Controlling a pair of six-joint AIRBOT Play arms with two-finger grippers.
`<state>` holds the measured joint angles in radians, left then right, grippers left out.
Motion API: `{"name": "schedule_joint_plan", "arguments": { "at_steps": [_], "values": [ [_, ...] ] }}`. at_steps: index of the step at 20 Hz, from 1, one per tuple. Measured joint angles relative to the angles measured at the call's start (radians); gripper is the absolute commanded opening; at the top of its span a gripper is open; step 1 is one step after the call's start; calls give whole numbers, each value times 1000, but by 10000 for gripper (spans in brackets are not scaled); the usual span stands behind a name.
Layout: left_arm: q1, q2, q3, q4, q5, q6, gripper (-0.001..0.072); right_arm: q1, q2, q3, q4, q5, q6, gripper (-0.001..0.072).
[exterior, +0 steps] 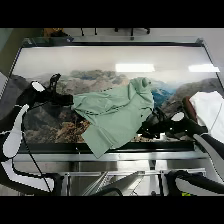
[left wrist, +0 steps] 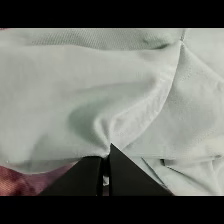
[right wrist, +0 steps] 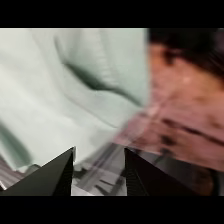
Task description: Fold the shirts.
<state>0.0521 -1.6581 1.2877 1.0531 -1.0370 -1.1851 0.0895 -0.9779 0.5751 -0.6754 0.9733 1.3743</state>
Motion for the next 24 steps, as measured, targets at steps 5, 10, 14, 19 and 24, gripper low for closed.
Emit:
{"name": "schedule_joint_plan", "arguments": {
  "at_steps": [5, 10, 14, 19, 24],
  "values": [
    [0, 0, 1, 2, -19, 0, 13, 60, -81, 19, 233, -137, -239, 19],
    [32, 80, 16, -2, -60, -3, 13, 38, -51, 217, 390, -92, -384, 19],
    [113, 329, 156, -8, -151, -3, 13, -113, 69, 580, 433, 67, -411, 19],
    [215, 734, 404, -13, -126, -34, 13, -311, 208, 1059, 449, 221, -406, 19],
    [307, 950, 603, -13, -85, -49, 13, -433, 255, 1364, 435, 254, -389, 19]
  ]
}}
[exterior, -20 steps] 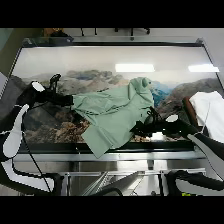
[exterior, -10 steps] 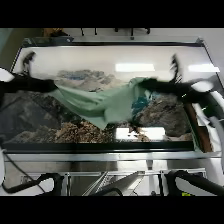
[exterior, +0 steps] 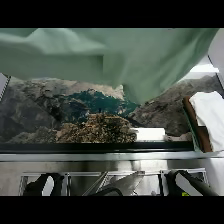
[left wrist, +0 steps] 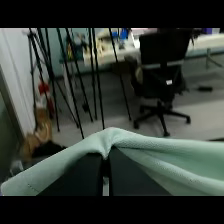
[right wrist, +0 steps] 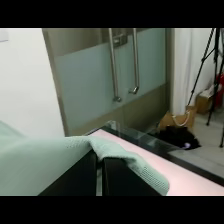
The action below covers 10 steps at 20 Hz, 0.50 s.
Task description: Fold the shirts.
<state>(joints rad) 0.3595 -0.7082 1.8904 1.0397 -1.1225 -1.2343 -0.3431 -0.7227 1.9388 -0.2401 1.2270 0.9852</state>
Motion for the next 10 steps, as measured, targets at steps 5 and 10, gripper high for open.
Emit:
{"name": "schedule_joint_plan", "arguments": {
  "at_steps": [5, 10],
  "values": [
    [-29, -87, 60, 4, -81, -3, 13, -63, -68, 53, -63, 30, 25, 18],
    [-154, -394, -101, 18, -150, 31, 13, -30, -269, -140, -100, 93, 46, 18]
  ]
}}
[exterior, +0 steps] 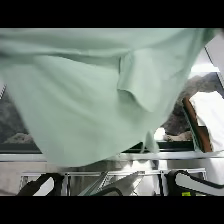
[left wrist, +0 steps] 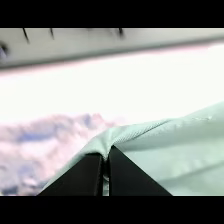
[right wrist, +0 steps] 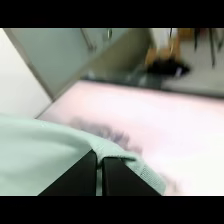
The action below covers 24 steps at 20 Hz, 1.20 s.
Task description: Fold the shirts.
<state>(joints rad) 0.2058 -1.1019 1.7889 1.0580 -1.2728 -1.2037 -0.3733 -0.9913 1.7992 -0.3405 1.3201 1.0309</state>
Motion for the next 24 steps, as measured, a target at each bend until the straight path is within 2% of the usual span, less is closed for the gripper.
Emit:
{"name": "schedule_joint_plan", "arguments": {
  "at_steps": [4, 7, 12, 16, 17, 18, 19, 20, 21, 22, 24],
  "values": [
    [-48, -323, -137, 0, 4, 60, 13, 88, -222, -213, -62, -68, -41, 18],
    [-60, -594, -127, 1, 39, 96, 13, 128, -439, -268, -56, -166, -87, 18],
    [-73, -913, 100, 0, 45, 92, 13, 144, -743, -130, 48, -247, -129, 17],
    [-87, -966, 229, -7, 40, 79, 13, 137, -844, 36, 82, -258, -114, 19],
    [-89, -958, 230, -7, 46, 75, 15, 132, -854, 70, 85, -261, -108, 78],
    [-90, -944, 224, -6, 56, 74, 18, 127, -860, 97, 89, -260, -103, 295],
    [-91, -927, 213, -6, 66, 71, 208, 121, -864, 119, 90, -253, -99, 349],
    [-90, -913, 204, -6, 65, 67, 644, 114, -864, 134, 91, -236, -97, 349],
    [-86, -898, 197, -6, 53, 60, 701, 105, -862, 146, 92, -211, -95, 307],
    [-79, -882, 193, -3, 35, 47, 701, 95, -856, 153, 90, -180, -86, 236],
    [-52, -841, 187, -3, -23, 10, 701, 60, -824, 164, 77, -99, -70, 231]
  ]
}}
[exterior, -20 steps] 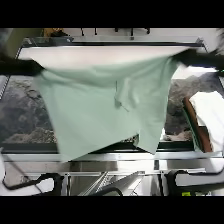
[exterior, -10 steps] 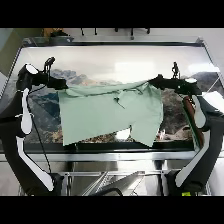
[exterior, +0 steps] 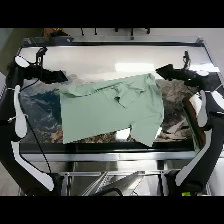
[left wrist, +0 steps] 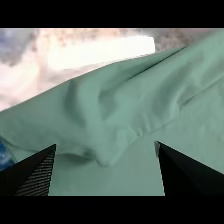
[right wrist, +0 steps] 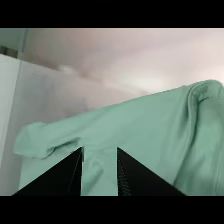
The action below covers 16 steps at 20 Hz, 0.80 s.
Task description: Fold the shirts.
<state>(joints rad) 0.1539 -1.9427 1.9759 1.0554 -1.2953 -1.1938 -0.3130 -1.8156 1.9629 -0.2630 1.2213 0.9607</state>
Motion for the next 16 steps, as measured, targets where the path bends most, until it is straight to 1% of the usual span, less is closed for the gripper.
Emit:
{"name": "schedule_joint_plan", "arguments": {
  "at_steps": [2, 4, 6, 8, 11, 14, 16],
  "values": [
    [44, 47, -16, 0, -90, -45, 701, -35, 46, 5, -56, 97, 24, 223],
    [95, 106, -92, 0, -173, -89, 701, -55, 97, 1, -158, 193, 54, 223],
    [145, 189, -261, 0, -224, -117, 701, -66, 145, -16, -282, 264, 84, 223],
    [183, 281, -482, -1, -228, -131, 701, -77, 187, -49, -389, 311, 108, 223],
    [217, 419, -840, -14, -144, -122, 700, -98, 229, -108, -484, 352, 132, 224],
    [229, 511, -1116, -101, -21, -57, 700, -117, 247, -153, -526, 370, 147, 224],
    [230, 539, -1234, -171, 32, -13, 700, -122, 252, -172, -535, 376, 147, 224]
  ]
}}
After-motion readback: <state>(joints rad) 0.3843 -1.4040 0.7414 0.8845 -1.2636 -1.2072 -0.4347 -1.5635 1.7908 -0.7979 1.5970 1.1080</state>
